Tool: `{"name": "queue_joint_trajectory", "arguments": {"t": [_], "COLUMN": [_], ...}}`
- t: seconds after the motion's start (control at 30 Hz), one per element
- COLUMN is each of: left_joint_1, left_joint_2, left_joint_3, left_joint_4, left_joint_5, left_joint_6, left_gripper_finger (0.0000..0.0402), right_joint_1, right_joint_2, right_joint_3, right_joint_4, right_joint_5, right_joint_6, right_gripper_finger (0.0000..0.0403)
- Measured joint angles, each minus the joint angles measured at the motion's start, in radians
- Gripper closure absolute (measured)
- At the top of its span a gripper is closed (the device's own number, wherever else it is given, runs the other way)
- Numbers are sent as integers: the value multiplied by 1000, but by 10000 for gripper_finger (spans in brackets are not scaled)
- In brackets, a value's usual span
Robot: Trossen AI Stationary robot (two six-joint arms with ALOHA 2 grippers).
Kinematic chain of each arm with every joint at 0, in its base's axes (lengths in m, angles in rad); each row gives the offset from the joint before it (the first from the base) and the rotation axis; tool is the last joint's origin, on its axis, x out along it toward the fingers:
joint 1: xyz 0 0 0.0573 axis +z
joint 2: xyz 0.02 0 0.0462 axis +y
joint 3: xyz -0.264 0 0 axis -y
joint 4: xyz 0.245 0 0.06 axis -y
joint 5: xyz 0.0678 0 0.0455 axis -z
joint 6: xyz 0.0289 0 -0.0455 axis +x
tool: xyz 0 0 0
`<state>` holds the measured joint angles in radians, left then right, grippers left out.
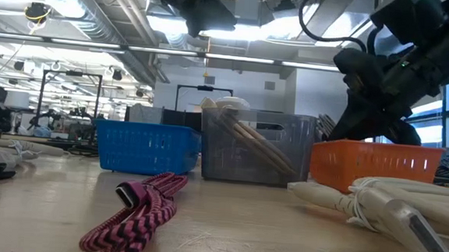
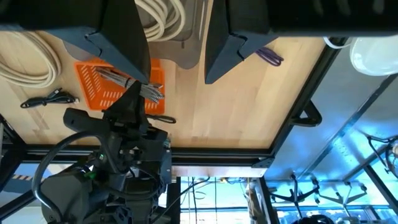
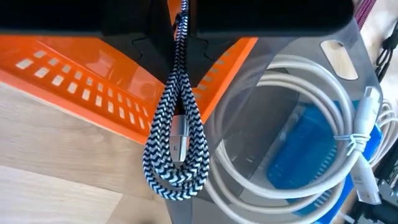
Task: Pick & Place USB Port
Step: Put the black and white charger cable into the orange bin, then put the black charger cable into the blue bin
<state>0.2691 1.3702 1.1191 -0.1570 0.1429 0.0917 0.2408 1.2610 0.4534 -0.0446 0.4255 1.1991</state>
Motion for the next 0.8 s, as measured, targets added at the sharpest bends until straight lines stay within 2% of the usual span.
{"name": "queue_joint_trajectory", "arguments": {"t": [0.37,0.67,0.8], "left_joint_1": [0,0,0], "left_joint_2": [0,0,0], "left_joint_3": [0,0,0], "left_joint_4": [3,3,-5], "left_joint_5": [0,0,0], "left_joint_6": [0,0,-1], "left_gripper_finger": [258,258,258], "right_joint_1": [0,0,-1], "right_joint_2": [0,-5,-64], "right_joint_3": [0,0,1], "right_joint_4": [67,60,1], "right_joint_5": [-21,-53,-28], "right_joint_6": [-29,-76,-100], "right_gripper_finger": [299,278,277]}}
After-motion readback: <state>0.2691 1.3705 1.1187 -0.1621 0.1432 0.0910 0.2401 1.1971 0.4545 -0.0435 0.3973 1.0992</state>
